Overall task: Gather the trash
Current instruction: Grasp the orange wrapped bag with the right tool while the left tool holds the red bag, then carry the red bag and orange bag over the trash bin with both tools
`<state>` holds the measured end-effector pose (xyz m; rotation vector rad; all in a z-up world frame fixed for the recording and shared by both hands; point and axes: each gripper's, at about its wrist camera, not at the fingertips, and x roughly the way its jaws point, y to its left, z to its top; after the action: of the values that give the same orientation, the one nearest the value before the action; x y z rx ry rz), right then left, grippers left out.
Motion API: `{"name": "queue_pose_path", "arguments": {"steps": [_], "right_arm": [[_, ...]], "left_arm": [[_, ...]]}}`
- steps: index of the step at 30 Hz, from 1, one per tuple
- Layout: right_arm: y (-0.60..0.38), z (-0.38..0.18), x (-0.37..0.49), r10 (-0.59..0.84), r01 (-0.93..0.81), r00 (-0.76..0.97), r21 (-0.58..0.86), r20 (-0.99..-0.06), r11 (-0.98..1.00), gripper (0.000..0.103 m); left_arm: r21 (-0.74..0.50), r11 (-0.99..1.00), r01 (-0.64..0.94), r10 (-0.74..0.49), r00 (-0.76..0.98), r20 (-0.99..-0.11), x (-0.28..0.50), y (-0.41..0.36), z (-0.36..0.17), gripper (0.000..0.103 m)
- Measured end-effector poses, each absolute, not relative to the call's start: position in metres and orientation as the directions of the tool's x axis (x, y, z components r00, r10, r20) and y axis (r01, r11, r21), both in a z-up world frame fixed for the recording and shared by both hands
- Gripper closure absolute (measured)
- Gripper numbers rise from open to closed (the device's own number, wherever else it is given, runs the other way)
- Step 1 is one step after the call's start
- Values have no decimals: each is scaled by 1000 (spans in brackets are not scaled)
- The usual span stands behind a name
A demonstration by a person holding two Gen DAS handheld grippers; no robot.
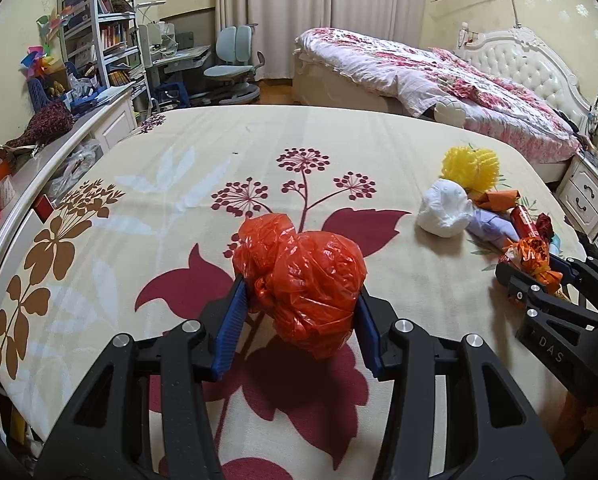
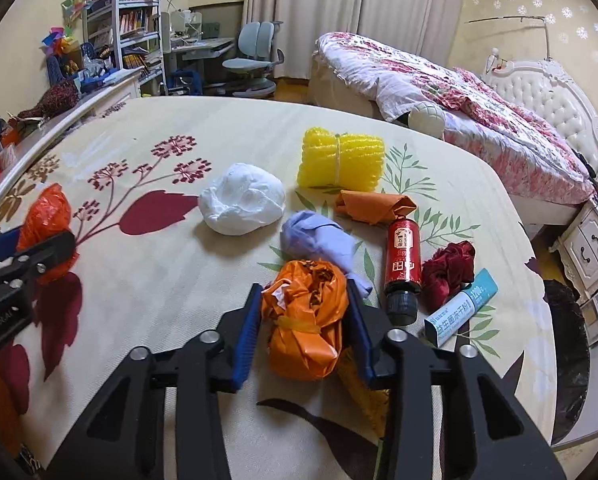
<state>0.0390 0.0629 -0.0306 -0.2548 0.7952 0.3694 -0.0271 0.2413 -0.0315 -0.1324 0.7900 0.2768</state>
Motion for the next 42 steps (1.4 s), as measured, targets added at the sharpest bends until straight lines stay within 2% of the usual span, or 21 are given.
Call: {"name": "queue_pose_path", "arguments": {"steps": [9,19,29,42], "right_arm": [[5,-2,26,213,-325,698,-37,-683,945,65],[-128,17,28,-17,-5,763,-32,-646,999,65],[-211,3,43,-150,172,754,-28,-640,985,65],[-258,-26,77,-210,267,709,-20,-673,963,65]], "left_arm": [[-43,981,-192,110,719,-686,-18,193,-20,55],[-103,994,40,-97,763,-639,13,90,-5,55],[-90,969,230,-236,753,-615,60,-21,-5,55],[-43,934,355,-293,692,-659,110,-118,-25,54]]}}
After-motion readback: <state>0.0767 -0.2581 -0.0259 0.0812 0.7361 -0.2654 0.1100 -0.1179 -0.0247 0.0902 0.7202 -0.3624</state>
